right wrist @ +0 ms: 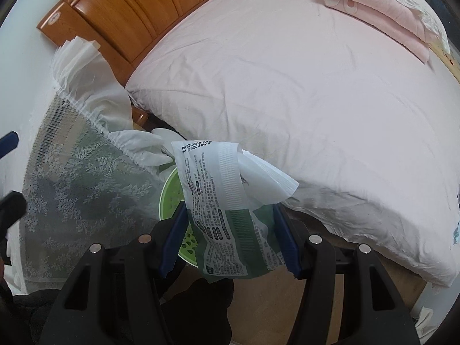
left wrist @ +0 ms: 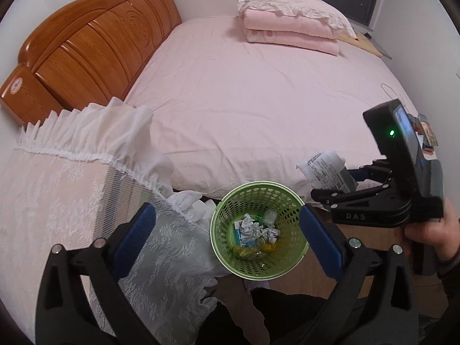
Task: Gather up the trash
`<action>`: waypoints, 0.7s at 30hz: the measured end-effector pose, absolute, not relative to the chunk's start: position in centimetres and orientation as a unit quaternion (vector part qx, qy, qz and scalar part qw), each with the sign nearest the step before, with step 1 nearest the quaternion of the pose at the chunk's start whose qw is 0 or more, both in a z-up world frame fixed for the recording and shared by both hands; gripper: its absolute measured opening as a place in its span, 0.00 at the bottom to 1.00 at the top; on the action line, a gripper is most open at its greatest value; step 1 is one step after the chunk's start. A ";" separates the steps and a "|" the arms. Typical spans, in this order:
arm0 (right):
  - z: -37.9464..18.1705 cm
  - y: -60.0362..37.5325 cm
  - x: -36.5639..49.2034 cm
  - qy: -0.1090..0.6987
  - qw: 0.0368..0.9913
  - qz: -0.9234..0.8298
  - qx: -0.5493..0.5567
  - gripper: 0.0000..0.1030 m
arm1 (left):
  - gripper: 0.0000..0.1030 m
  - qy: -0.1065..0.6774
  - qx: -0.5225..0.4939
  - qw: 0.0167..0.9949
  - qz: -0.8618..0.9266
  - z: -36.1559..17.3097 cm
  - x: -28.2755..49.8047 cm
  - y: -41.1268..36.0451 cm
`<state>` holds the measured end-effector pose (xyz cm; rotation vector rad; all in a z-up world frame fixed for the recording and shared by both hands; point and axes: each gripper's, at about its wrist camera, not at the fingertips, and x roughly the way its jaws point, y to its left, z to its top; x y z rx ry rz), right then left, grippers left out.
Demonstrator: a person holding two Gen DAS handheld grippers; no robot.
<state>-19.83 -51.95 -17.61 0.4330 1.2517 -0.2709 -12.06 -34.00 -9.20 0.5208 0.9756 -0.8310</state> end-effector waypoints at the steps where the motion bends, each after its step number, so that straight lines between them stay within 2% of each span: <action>1: -18.2 -51.6 -19.5 0.584 0.778 -0.120 0.197 0.58 | 0.92 0.451 0.236 0.774 -0.378 -8.9 -11.9 -33.7; 2: -18.8 -51.1 -19.2 0.590 0.775 -0.116 0.195 0.59 | 0.92 0.452 0.233 0.776 -0.373 -8.8 -11.7 -33.5; 3: -19.3 -50.7 -18.9 0.596 0.771 -0.113 0.194 0.66 | 0.92 0.454 0.229 0.779 -0.368 -8.7 -11.6 -33.2; 4: -20.0 -50.3 -18.5 0.605 0.765 -0.110 0.193 0.74 | 0.92 0.456 0.226 0.780 -0.364 -8.6 -11.4 -32.9; 5: -20.8 -49.9 -18.3 0.615 0.757 -0.110 0.189 0.93 | 0.92 0.458 0.222 0.781 -0.362 -8.6 -11.3 -32.7; 6: -21.2 -49.5 -18.0 0.621 0.753 -0.112 0.185 0.97 | 0.92 0.460 0.219 0.782 -0.359 -8.7 -11.3 -32.5; 15: -22.3 -47.9 -16.6 0.659 0.728 -0.107 0.156 0.97 | 0.92 0.469 0.188 0.795 -0.337 -8.5 -10.8 -30.5; 18: -21.1 -47.2 -15.6 0.659 0.732 -0.099 0.142 0.97 | 0.92 0.466 0.167 0.810 -0.315 -7.6 -10.4 -29.1; 21: -17.7 -45.8 -13.7 0.641 0.755 -0.078 0.114 0.97 | 0.92 0.452 0.138 0.838 -0.272 -5.6 -9.6 -26.5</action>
